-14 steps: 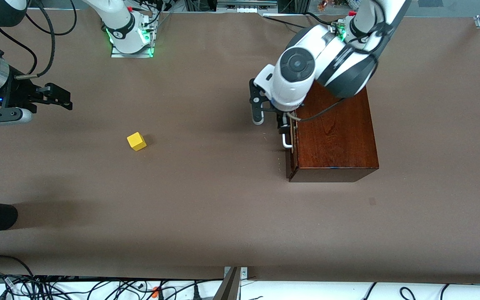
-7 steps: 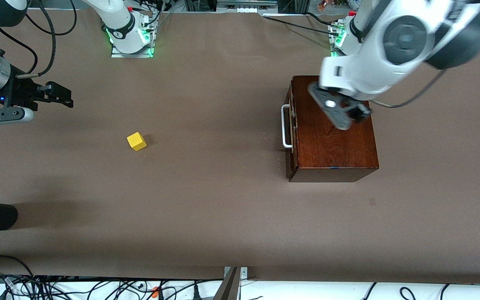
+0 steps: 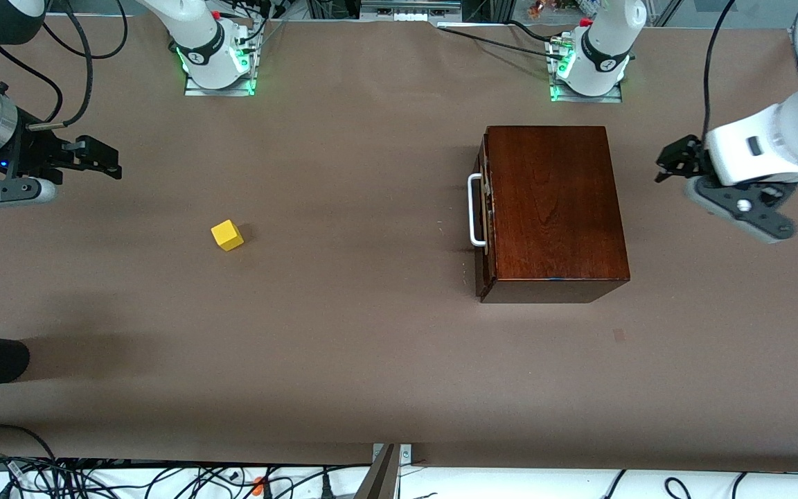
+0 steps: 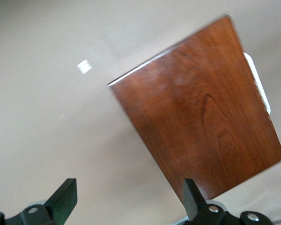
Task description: Open drawer, take yellow block, close drawer
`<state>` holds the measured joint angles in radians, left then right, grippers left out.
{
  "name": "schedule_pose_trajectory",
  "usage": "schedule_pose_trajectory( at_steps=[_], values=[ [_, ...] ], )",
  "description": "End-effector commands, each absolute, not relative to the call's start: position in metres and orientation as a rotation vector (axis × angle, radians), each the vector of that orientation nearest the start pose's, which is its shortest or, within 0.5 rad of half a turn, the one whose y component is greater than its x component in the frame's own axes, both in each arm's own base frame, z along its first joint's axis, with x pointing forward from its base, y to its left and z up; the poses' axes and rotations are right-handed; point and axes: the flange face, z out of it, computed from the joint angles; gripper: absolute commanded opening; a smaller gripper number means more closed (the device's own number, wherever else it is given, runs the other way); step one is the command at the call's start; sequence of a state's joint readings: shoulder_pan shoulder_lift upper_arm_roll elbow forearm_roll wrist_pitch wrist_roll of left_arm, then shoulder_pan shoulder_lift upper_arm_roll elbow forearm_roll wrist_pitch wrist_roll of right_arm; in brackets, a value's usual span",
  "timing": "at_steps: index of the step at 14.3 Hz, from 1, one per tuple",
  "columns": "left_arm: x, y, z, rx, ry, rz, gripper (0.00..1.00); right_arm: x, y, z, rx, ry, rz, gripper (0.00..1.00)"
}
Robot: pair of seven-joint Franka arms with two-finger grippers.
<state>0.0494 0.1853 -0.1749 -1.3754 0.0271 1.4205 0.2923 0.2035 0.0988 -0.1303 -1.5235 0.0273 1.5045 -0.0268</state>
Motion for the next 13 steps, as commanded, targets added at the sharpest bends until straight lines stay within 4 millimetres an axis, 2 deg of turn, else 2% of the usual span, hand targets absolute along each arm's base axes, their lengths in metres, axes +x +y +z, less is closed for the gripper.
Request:
schedule_pose_trajectory(
  at_steps=[1,2,4,5,8,13],
  values=[
    [0.572,-0.062,0.611,-3.112,0.246,0.179,1.0,0.573,0.048,0.592,-3.135,-0.147,0.191,1.0],
    [0.567,-0.049,0.608,-3.12,0.135,0.105,1.0,0.574,0.048,0.591,-3.135,-0.147,0.194,1.0],
    [0.551,-0.031,0.605,-3.127,0.082,-0.089,1.0,0.574,0.048,0.591,-3.135,-0.145,0.194,1.0],
    [0.546,-0.032,0.603,-3.128,0.072,-0.101,1.0,0.573,0.048,0.591,-3.135,-0.147,0.196,1.0],
    [0.546,-0.023,0.6,-3.127,0.032,-0.087,1.0,0.573,0.048,0.592,-3.135,-0.147,0.191,1.0],
    [0.548,-0.022,0.596,-3.124,0.032,-0.066,1.0,0.574,0.048,0.591,-3.135,-0.147,0.194,1.0]
  ],
)
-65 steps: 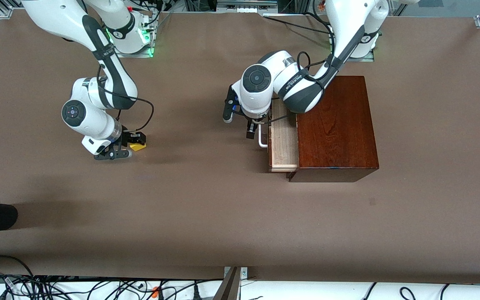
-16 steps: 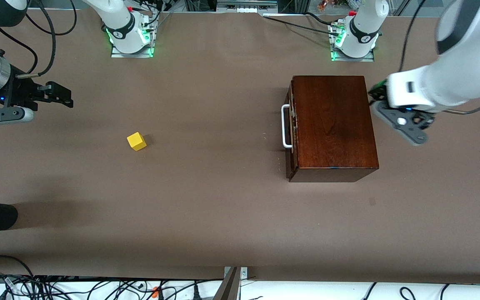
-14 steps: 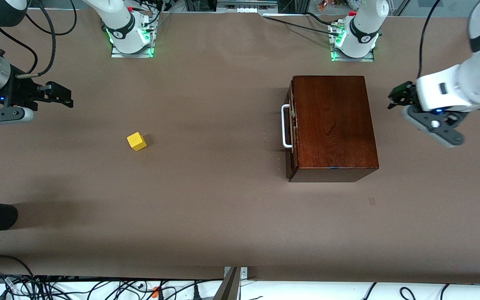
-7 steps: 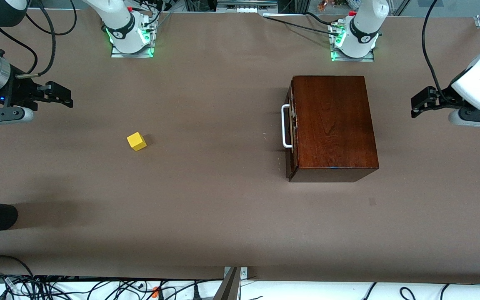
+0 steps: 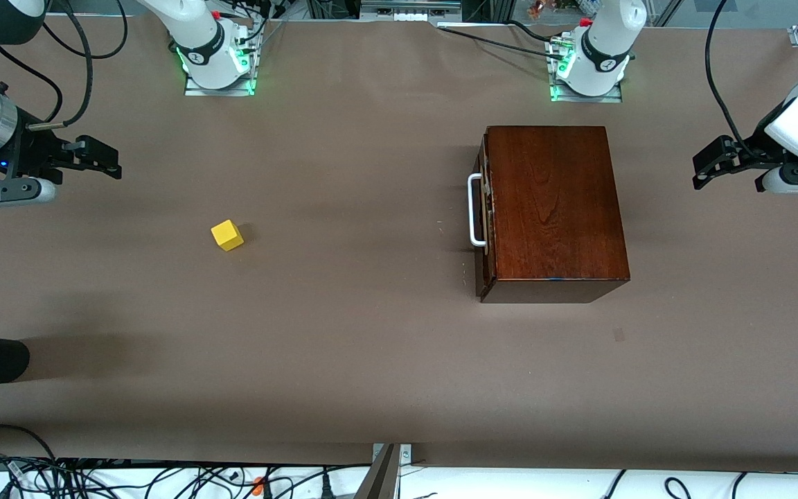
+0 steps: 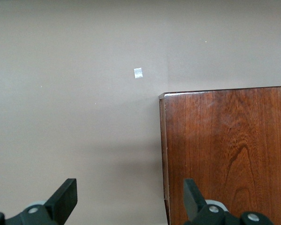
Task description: Open drawer, take yellow block, close drawer
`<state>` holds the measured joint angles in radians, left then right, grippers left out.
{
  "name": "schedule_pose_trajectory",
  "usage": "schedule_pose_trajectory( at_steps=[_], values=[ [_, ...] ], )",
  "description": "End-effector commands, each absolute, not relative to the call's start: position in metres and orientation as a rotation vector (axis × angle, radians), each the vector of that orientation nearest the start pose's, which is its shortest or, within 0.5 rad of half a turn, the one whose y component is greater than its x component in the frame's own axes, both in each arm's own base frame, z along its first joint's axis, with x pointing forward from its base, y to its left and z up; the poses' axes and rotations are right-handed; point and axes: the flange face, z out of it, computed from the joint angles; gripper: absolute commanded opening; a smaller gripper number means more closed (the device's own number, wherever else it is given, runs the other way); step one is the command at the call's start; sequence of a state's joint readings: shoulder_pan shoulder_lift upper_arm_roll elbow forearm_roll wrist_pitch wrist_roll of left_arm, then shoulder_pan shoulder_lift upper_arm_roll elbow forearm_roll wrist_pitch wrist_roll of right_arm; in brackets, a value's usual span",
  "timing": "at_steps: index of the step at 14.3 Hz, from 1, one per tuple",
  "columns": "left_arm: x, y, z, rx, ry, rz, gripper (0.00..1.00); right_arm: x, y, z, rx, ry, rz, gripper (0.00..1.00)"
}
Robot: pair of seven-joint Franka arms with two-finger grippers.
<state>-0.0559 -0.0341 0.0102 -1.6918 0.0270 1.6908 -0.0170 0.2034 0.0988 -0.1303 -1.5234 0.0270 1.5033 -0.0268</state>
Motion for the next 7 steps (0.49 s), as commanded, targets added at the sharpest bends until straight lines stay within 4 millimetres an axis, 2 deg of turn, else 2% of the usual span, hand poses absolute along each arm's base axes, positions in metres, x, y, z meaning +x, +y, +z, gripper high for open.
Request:
schedule_pose_trajectory(
  at_steps=[1,4,7],
  values=[
    [0.548,-0.0207,0.5948,-3.124,0.027,-0.058,1.0,0.5738,0.0477,0.5907,-3.135,-0.145,0.196,1.0],
    [0.5427,-0.0262,0.5914,-3.122,0.038,0.027,1.0,0.5739,0.0478,0.5914,-3.135,-0.147,0.194,1.0],
    [0.5462,-0.0272,0.5929,-3.122,0.04,0.028,1.0,0.5735,0.0477,0.5923,-3.135,-0.147,0.191,1.0]
  ],
)
